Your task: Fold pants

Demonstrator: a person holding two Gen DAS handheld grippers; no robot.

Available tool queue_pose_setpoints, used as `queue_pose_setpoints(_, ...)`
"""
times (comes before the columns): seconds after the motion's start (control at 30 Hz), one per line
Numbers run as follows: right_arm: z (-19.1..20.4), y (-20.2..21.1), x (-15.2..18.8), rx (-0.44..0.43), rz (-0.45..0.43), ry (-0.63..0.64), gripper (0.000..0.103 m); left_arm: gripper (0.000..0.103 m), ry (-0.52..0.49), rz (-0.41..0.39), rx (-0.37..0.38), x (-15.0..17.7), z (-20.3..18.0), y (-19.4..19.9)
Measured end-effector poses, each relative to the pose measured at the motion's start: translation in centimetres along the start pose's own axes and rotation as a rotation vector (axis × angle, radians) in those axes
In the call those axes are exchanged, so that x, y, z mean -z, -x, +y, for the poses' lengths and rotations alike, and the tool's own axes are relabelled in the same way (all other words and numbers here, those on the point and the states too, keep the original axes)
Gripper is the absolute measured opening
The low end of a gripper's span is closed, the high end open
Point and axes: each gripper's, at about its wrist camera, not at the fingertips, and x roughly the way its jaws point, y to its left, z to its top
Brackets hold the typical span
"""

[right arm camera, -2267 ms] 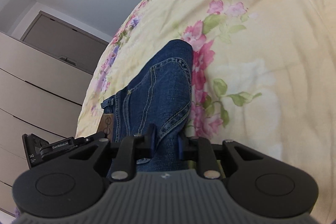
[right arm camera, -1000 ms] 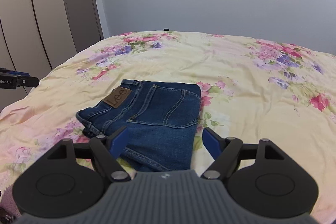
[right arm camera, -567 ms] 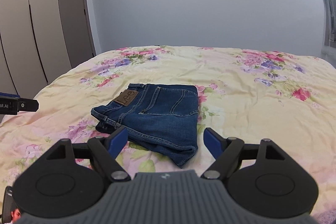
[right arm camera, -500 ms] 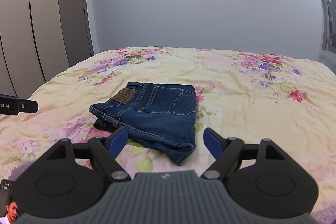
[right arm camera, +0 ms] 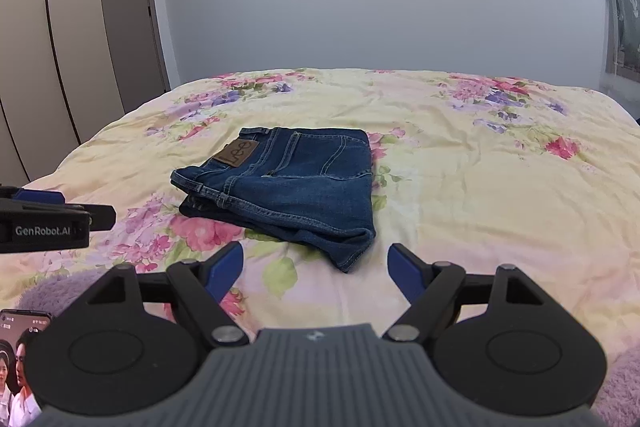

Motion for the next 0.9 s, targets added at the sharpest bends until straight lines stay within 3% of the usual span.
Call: queue_pose_setpoints(0.9,-0.1,1.2,-0.2,-0.022,-0.032,-0.006,0.076,0.078,-0.013,-0.004,-0.003,-0.1,-0.9,0.8)
